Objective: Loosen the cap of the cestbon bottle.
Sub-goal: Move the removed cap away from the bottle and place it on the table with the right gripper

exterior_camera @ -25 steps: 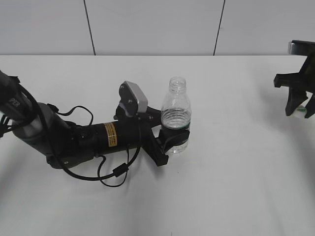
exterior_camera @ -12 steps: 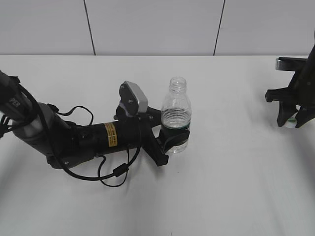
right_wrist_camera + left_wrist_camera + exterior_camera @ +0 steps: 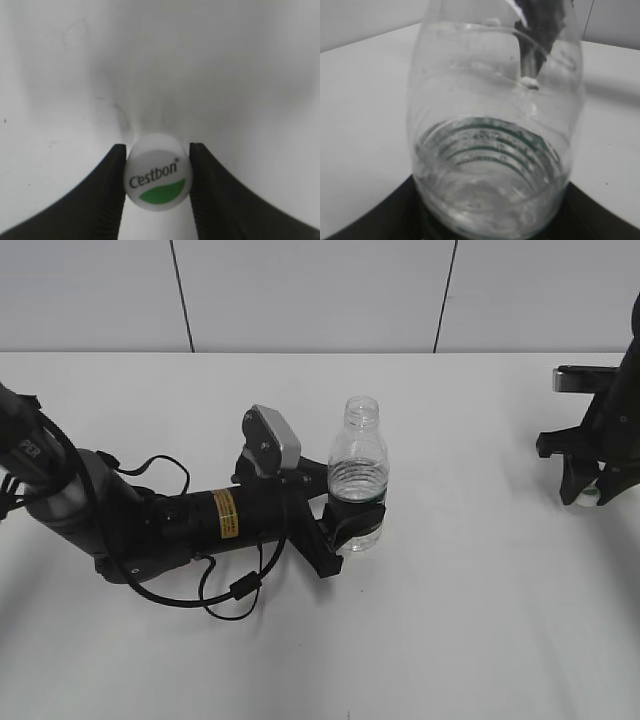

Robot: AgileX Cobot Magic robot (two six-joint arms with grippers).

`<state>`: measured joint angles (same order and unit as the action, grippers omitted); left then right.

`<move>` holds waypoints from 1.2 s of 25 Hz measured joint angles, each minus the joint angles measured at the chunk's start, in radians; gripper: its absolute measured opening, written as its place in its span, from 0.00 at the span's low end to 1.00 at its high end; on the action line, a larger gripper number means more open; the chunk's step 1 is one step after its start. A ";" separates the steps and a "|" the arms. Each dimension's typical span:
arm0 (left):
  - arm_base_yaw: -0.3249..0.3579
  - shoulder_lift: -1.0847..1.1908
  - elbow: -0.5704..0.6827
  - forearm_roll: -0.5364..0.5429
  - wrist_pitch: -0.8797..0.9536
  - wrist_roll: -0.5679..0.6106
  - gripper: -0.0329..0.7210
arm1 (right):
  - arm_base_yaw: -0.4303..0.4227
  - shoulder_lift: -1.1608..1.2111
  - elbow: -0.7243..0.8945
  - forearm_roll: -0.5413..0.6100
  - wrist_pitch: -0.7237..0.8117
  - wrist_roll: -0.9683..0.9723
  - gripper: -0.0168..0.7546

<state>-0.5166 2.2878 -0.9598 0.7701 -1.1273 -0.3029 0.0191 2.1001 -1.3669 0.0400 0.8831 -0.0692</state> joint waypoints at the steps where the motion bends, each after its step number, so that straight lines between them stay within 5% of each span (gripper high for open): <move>1: 0.000 0.000 0.000 0.000 0.000 0.000 0.57 | 0.000 0.003 0.000 0.000 -0.002 0.000 0.41; 12: -0.001 0.000 0.000 -0.002 0.001 0.000 0.57 | 0.000 0.023 -0.034 0.003 0.041 0.000 0.68; 22: -0.001 0.000 0.000 -0.002 -0.004 0.000 0.58 | 0.000 0.023 -0.226 0.054 0.167 0.000 0.70; 30: -0.001 0.000 0.000 -0.007 -0.024 0.000 0.77 | 0.000 0.023 -0.257 0.054 0.176 0.000 0.70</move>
<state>-0.5175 2.2878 -0.9598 0.7627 -1.1512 -0.3029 0.0191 2.1226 -1.6239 0.0941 1.0587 -0.0692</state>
